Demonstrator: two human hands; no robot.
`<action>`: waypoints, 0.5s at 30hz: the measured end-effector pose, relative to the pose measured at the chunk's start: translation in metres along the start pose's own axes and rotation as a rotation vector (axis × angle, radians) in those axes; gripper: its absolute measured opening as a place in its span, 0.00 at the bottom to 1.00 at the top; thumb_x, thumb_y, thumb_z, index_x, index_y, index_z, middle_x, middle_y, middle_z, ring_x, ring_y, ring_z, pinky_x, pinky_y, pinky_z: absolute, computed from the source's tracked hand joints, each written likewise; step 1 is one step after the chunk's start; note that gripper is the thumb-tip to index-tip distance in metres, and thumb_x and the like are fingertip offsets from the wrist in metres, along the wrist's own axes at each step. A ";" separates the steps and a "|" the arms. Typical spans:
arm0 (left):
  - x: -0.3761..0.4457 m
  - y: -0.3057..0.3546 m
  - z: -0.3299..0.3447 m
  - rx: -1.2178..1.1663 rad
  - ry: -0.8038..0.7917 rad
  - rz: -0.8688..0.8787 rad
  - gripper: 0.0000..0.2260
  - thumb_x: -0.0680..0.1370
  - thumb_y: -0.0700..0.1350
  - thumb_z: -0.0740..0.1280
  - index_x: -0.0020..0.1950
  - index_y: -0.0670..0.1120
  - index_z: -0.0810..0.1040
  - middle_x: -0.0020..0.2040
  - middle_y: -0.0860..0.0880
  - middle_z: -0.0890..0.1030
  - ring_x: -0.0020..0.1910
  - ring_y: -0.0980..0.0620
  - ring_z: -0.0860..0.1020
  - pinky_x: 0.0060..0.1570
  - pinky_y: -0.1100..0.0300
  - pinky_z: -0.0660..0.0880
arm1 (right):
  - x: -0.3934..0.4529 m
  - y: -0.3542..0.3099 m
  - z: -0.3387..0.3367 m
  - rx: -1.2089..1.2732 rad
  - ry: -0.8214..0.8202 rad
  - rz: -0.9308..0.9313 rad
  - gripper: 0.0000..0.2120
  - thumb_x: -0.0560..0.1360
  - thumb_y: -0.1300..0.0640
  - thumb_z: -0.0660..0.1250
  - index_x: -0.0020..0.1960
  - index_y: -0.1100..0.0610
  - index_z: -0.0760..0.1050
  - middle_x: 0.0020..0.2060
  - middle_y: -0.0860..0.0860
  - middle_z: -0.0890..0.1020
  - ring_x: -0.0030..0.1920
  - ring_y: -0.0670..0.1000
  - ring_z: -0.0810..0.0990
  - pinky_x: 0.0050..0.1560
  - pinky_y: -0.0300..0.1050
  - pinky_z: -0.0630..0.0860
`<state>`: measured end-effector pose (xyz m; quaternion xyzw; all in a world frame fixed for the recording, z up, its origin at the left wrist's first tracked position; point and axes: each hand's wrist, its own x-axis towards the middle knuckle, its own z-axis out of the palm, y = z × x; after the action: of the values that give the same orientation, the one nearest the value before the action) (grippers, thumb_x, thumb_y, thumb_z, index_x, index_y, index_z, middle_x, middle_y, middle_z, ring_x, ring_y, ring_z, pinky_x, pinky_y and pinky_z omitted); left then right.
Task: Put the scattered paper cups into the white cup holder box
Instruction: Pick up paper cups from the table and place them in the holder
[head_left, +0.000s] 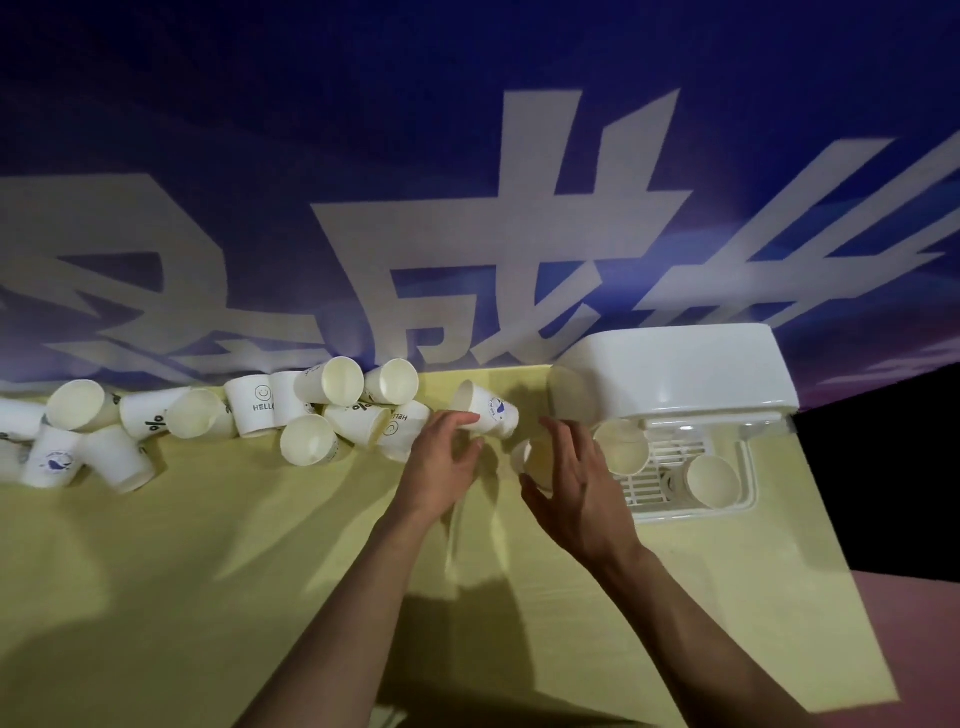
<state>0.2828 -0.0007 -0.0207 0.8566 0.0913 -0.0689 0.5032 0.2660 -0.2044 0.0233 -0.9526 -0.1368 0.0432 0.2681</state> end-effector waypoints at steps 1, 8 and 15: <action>-0.006 0.005 -0.002 -0.003 0.024 0.019 0.12 0.78 0.43 0.73 0.61 0.48 0.79 0.58 0.53 0.78 0.60 0.54 0.77 0.61 0.48 0.77 | -0.007 0.000 -0.007 0.013 0.012 0.007 0.32 0.75 0.49 0.72 0.75 0.56 0.65 0.66 0.53 0.72 0.58 0.58 0.77 0.48 0.56 0.82; -0.055 0.060 -0.003 -0.057 0.153 0.137 0.13 0.75 0.48 0.76 0.47 0.53 0.72 0.47 0.59 0.77 0.51 0.55 0.77 0.52 0.50 0.78 | -0.059 0.008 -0.058 0.100 0.113 0.005 0.30 0.75 0.51 0.73 0.73 0.55 0.68 0.65 0.51 0.72 0.59 0.57 0.78 0.54 0.54 0.80; -0.095 0.122 0.029 0.005 0.084 0.325 0.07 0.75 0.50 0.75 0.50 0.53 0.80 0.47 0.57 0.78 0.50 0.53 0.78 0.53 0.57 0.76 | -0.110 0.052 -0.103 0.148 0.156 -0.009 0.29 0.76 0.50 0.74 0.74 0.53 0.68 0.66 0.49 0.72 0.61 0.53 0.78 0.51 0.51 0.82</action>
<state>0.2169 -0.0922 0.0890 0.8636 -0.0276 0.0493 0.5011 0.1889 -0.3295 0.0854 -0.9300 -0.1164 -0.0224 0.3480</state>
